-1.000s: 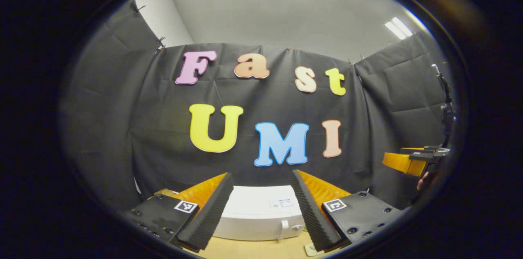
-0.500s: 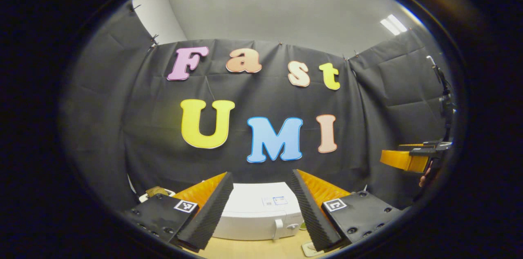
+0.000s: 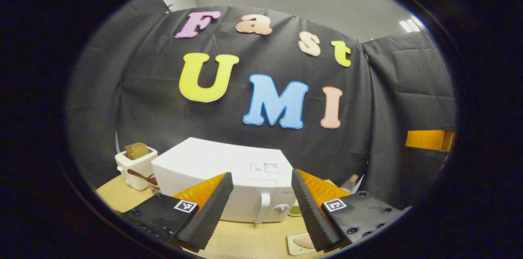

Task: Open the microwave oven with the left hand, put the food in, and close the microwave oven.

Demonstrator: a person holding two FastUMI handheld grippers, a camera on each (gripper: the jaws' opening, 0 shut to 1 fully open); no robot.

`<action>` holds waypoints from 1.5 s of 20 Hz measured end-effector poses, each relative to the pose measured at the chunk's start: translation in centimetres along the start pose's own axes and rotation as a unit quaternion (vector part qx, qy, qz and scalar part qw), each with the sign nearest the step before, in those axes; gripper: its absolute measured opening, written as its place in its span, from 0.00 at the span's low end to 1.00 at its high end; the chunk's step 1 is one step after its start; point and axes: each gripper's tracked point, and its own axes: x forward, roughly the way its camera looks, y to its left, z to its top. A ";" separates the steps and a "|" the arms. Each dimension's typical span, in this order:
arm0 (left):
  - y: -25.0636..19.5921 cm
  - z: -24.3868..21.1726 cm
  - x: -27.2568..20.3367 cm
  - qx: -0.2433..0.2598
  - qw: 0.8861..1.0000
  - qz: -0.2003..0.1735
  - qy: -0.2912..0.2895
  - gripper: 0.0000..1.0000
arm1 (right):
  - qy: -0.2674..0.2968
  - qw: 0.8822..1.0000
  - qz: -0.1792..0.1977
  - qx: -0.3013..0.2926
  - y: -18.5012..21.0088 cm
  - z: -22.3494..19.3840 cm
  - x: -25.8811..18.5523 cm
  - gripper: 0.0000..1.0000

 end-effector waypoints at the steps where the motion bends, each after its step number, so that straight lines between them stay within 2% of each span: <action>1: -0.2 -1.0 0.6 0.010 1.000 0.000 0.004 0.94 | 0.008 1.000 -0.003 0.001 -0.3 -0.7 0.0 0.98; 2: -0.5 -1.9 1.2 0.023 1.000 -0.003 0.008 0.96 | 0.014 1.000 -0.005 0.004 -0.6 -1.2 0.0 0.98; 8: -3.2 -7.6 5.4 0.079 0.996 -0.024 0.015 0.96 | 0.045 0.998 -0.026 0.019 -2.8 -4.0 -0.6 0.98; 9: -3.4 -9.3 6.3 0.079 0.996 -0.027 0.024 0.92 | 0.051 0.998 -0.028 0.023 -3.0 -4.7 -0.6 0.98; 13: -3.0 -14.8 9.3 0.077 0.995 -0.018 0.060 0.99 | 0.096 0.994 -0.026 0.044 -3.0 -9.2 -1.1 0.98; 14: -3.1 -15.7 9.9 0.075 0.995 -0.020 0.065 0.94 | 0.106 0.993 -0.027 0.045 -3.1 -10.1 -1.2 0.98; 15: -2.8 -16.5 10.4 0.078 0.995 -0.017 0.068 0.94 | 0.113 0.992 -0.027 0.047 -3.1 -10.7 -1.3 0.98; 18: -1.8 -17.2 11.9 0.083 0.994 -0.002 0.068 0.99 | 0.129 0.990 -0.031 0.052 -3.5 -12.0 -1.1 0.98; 22: -1.0 -19.0 13.7 0.081 0.993 0.011 0.089 0.94 | 0.132 0.989 -0.040 0.057 -4.2 -12.1 -0.6 0.98; 24: -0.3 -19.1 13.8 0.088 0.992 0.019 0.093 0.77 | 0.130 0.989 -0.044 0.055 -4.3 -11.9 -0.4 0.98; 26: -1.3 -19.4 13.7 0.101 0.990 0.000 0.096 0.41 | 0.130 0.989 -0.046 0.052 -4.4 -12.0 -0.3 0.98; 27: -1.2 -19.3 13.8 0.113 0.989 0.000 0.099 0.36 | 0.132 0.989 -0.046 0.051 -4.4 -12.1 -0.4 0.98; 30: -1.2 -19.5 13.7 0.082 0.990 -0.015 0.113 0.28 | 0.137 0.988 -0.043 0.050 -3.9 -12.3 -0.2 0.98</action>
